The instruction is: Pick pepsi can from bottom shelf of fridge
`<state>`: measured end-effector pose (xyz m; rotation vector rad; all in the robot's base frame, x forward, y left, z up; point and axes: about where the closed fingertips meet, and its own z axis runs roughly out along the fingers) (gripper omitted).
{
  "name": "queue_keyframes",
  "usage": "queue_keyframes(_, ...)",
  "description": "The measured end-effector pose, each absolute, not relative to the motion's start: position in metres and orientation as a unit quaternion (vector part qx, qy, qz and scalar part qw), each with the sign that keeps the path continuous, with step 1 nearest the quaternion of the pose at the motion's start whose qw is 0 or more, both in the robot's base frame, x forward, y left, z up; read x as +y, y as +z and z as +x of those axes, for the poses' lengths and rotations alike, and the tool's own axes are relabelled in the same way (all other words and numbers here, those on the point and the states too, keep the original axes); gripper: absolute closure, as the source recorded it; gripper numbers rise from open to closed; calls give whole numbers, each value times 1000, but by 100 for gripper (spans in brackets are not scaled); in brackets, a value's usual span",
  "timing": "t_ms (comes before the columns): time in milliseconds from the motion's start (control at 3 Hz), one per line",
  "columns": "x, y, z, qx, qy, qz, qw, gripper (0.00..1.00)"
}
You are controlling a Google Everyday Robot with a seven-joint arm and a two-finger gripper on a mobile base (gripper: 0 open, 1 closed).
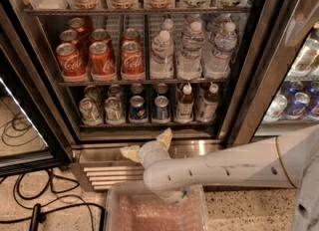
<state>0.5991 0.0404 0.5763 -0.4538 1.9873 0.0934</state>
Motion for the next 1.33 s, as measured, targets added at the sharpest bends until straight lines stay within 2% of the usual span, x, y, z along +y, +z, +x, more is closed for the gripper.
queue_keyframes(1000,36,581,611,819,31,-180,544,0)
queue_keyframes(1333,36,582,628,799,36,-181,572,8)
